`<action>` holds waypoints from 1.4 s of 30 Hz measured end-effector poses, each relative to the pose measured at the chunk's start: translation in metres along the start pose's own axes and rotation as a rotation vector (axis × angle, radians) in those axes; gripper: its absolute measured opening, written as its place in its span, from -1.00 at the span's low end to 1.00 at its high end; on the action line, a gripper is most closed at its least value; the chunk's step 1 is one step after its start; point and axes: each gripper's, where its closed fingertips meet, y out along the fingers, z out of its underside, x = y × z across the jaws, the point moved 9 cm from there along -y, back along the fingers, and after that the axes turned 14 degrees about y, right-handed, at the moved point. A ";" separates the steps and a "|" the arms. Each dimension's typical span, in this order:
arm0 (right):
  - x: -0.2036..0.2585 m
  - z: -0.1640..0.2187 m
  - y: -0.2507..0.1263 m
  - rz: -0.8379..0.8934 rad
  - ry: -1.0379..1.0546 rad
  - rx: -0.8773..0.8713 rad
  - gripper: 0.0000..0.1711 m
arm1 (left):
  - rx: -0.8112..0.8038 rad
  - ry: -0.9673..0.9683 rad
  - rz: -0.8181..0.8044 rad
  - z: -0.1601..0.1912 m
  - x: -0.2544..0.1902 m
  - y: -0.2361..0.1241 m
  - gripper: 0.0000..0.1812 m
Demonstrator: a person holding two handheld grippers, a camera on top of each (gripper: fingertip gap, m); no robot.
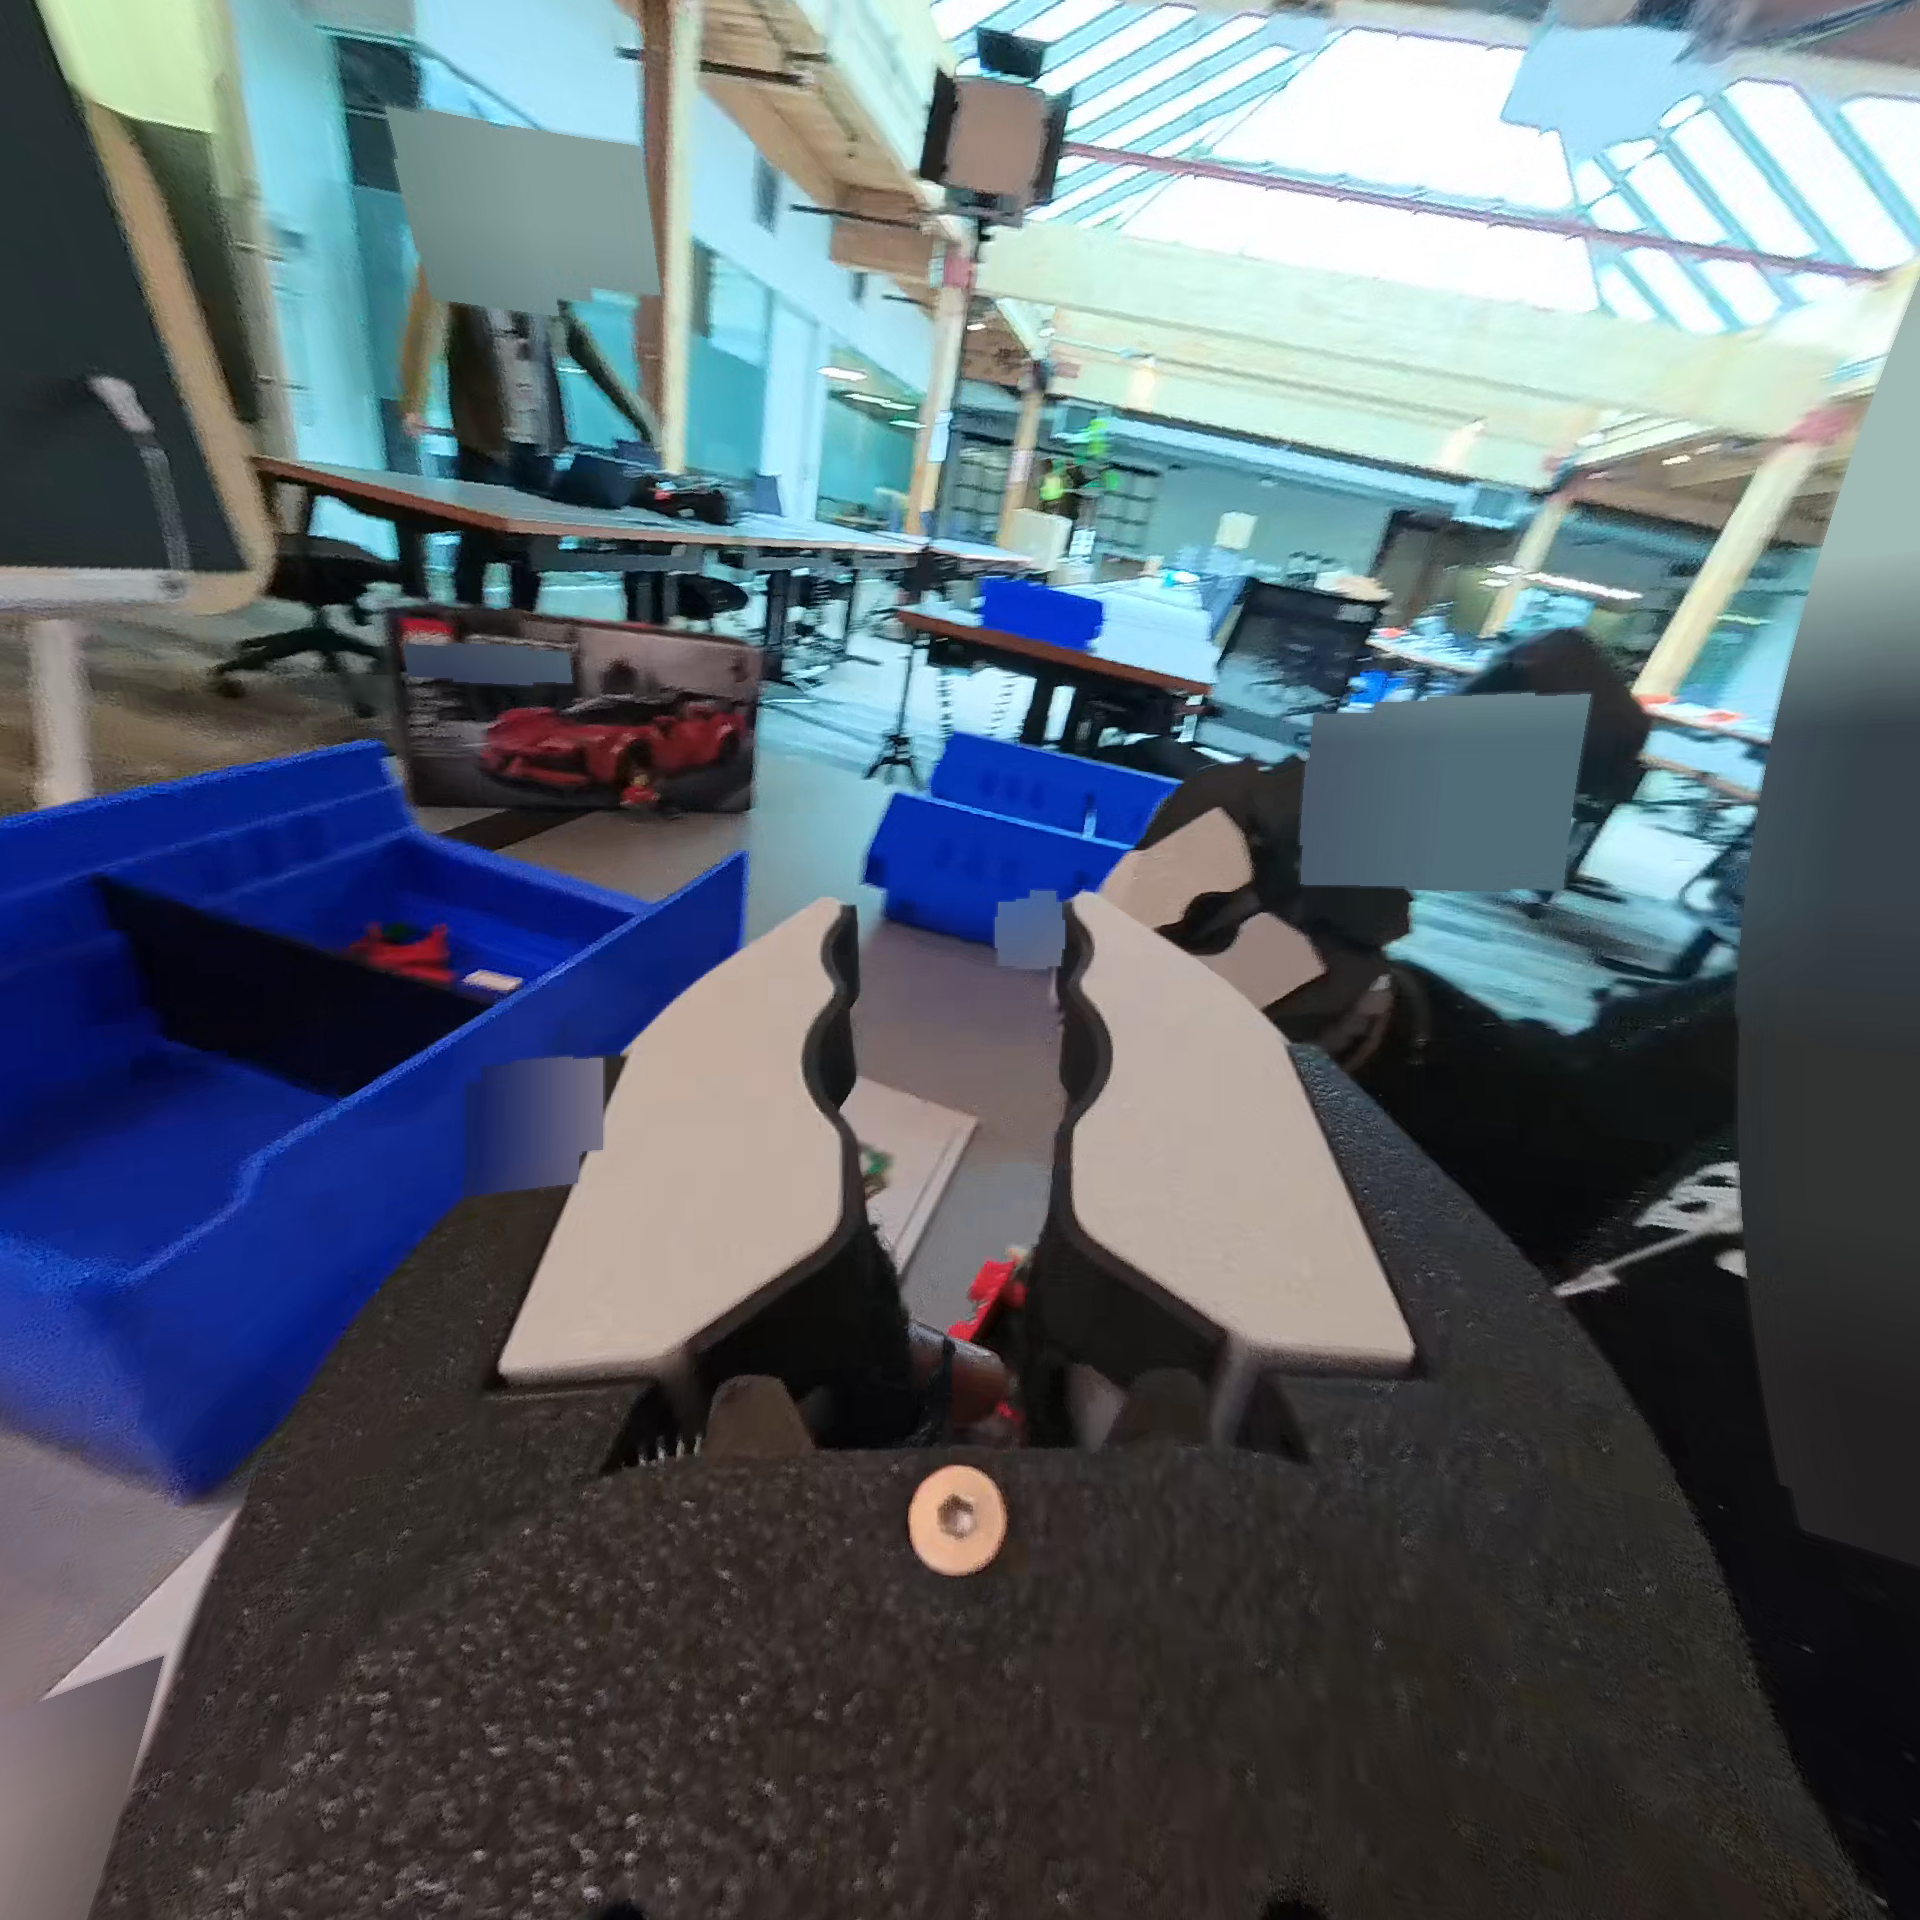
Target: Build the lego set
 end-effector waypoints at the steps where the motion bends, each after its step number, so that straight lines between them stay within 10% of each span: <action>1: -0.001 -0.003 0.002 -0.001 0.003 -0.005 -0.97 | -0.014 -0.006 0.031 -0.002 -0.002 0.004 -0.60; 20: -0.024 0.007 0.025 0.048 0.029 -0.160 -0.97 | -0.064 0.038 -0.247 -0.043 0.019 -0.046 -0.50; 30: -0.027 0.013 0.027 0.035 0.063 -0.156 -0.97 | 0.543 0.367 -0.517 -0.115 0.026 -0.167 -0.01; 35: -0.026 0.011 0.027 0.019 0.089 -0.183 -0.97 | 0.995 0.610 -0.875 -0.135 0.034 -0.229 -0.32; 38: -0.028 0.012 0.026 0.031 0.085 -0.179 -0.97 | 0.761 0.480 -1.020 -0.156 0.042 -0.255 -0.47; 42: -0.030 0.013 0.026 0.025 0.101 -0.185 -0.97 | 1.196 0.725 -1.413 -0.162 0.048 -0.300 -0.47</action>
